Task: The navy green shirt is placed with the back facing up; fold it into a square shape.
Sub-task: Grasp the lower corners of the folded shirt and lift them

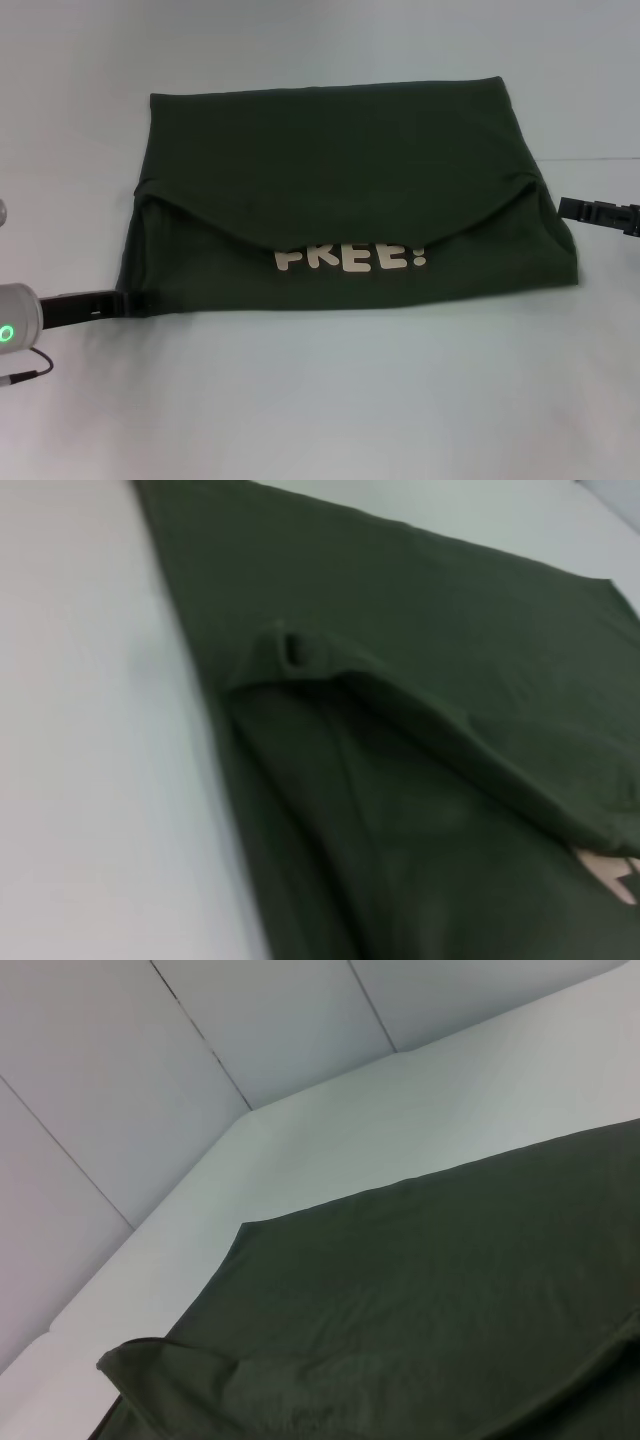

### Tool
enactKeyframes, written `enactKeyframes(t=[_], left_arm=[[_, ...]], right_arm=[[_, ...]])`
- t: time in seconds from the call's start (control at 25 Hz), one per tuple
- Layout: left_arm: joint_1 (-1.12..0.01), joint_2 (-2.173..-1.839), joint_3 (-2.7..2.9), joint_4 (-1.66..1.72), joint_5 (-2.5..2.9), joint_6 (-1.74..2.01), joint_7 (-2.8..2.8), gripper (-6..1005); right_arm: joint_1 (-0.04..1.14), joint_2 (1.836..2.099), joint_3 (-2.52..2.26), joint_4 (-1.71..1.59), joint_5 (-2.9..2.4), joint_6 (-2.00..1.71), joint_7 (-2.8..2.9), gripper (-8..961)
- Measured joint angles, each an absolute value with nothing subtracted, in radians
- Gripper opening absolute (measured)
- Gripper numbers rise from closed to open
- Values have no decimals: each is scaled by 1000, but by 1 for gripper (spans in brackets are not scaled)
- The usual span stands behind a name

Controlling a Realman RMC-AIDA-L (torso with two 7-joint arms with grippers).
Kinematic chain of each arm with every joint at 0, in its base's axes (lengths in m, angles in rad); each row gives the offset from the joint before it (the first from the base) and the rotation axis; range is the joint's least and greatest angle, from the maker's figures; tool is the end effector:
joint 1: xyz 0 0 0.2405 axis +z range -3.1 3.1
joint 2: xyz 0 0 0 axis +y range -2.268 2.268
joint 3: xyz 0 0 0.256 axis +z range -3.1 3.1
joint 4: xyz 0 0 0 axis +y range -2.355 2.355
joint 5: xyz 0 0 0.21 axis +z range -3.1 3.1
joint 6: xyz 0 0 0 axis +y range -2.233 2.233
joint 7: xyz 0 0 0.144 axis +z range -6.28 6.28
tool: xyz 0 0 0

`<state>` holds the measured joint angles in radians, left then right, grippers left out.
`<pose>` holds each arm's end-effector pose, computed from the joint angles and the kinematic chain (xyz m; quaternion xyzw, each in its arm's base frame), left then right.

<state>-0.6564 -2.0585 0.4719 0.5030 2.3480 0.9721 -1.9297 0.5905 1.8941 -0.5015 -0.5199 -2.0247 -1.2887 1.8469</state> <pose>-0.3290 0.3874 0.0010 -0.7858 -0.5240 -0.1314 0.3010 0.3173 0.3853 0.0835 -0.8011 0.4702 0.2597 0.2641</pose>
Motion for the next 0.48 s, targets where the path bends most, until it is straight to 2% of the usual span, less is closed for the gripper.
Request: enactKeyframes(t=[0.16,0.48], left_arm=[[-657,-2059,474,502,2356,958,-1933,294],[-660,-2059,475,500,2359,960,-1931,137]], right_arm=[[591,1894,-502,-520,-2025,-1289,1847,887],[590,1893,-502,-520,-2025,-1291,1847,887]])
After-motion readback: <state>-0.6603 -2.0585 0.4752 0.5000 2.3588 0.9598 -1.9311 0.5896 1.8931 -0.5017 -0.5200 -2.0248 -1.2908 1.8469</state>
